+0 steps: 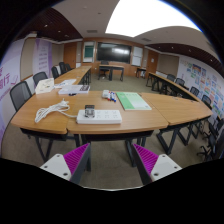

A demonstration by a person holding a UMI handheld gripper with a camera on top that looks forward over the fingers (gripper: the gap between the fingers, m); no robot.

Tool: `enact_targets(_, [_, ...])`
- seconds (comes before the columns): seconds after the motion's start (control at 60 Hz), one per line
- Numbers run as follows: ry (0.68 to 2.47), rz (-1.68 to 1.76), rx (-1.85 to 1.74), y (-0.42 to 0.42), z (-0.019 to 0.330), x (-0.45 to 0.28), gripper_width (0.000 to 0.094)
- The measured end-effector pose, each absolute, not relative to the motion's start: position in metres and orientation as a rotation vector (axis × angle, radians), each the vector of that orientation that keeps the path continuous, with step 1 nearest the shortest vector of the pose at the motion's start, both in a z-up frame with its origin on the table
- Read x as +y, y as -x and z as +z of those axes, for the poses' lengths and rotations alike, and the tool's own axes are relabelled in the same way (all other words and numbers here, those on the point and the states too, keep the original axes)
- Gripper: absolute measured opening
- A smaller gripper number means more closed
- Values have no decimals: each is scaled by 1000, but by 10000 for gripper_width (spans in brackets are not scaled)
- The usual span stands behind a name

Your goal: Unplug charger

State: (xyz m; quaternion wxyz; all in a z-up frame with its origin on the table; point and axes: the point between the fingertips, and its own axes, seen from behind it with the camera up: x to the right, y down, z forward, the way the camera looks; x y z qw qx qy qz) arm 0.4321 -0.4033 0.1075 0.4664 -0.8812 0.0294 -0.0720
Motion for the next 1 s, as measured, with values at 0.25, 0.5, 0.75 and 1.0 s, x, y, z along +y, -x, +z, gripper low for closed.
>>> enact_targets(0.25, [2099, -80, 7, -349, 71, -248, 855])
enact_targets(0.5, [2091, -107, 55, -352, 42, -146, 747])
enact_targets(0.75, [2113, -81, 64, -364, 33, -130, 276])
enact_targets(1.0, [2107, -39, 75, -363, 78, -127, 201])
